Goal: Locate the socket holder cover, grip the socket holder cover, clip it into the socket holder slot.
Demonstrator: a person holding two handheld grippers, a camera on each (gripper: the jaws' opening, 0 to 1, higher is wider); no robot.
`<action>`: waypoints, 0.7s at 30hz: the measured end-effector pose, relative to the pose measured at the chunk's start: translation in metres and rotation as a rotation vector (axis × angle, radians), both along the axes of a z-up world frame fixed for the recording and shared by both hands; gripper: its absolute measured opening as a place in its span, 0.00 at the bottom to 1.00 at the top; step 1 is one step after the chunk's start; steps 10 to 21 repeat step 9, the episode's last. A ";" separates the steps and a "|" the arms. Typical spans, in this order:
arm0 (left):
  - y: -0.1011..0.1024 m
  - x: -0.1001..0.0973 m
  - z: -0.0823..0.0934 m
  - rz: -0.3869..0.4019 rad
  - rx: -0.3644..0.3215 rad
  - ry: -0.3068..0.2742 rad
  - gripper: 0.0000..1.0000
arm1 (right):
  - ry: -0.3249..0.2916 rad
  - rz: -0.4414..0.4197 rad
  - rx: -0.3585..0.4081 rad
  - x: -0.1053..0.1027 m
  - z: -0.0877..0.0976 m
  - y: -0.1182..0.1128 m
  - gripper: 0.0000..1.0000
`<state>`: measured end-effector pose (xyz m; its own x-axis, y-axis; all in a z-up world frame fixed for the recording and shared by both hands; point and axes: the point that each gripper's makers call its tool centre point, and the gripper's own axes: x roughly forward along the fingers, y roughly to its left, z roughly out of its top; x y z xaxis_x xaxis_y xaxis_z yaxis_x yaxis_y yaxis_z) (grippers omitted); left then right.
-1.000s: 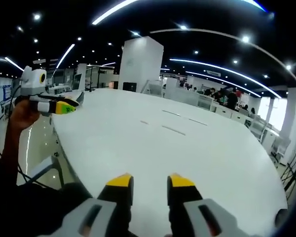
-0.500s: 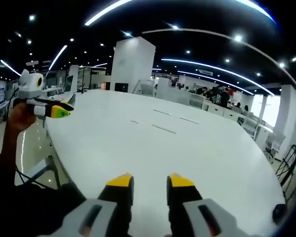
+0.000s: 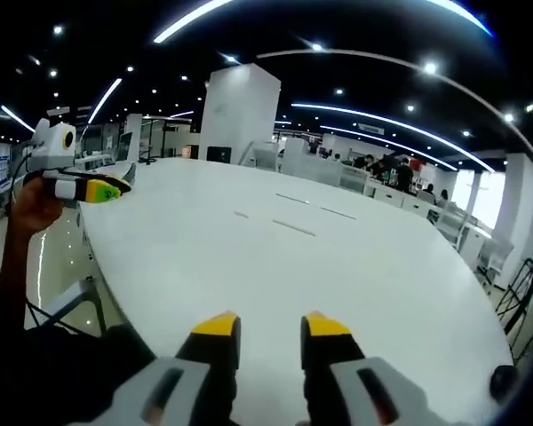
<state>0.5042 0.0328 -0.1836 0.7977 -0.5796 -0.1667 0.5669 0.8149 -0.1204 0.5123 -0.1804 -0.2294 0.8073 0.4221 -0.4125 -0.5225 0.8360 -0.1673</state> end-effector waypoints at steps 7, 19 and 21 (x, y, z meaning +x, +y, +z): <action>0.011 0.001 0.012 0.023 -0.010 -0.046 0.27 | -0.028 -0.012 0.019 0.002 0.005 0.002 0.27; 0.015 0.003 0.012 0.026 -0.004 -0.045 0.27 | -0.028 -0.005 0.013 0.001 0.005 0.006 0.27; 0.015 0.003 0.012 0.026 -0.004 -0.045 0.27 | -0.028 -0.005 0.013 0.001 0.005 0.006 0.27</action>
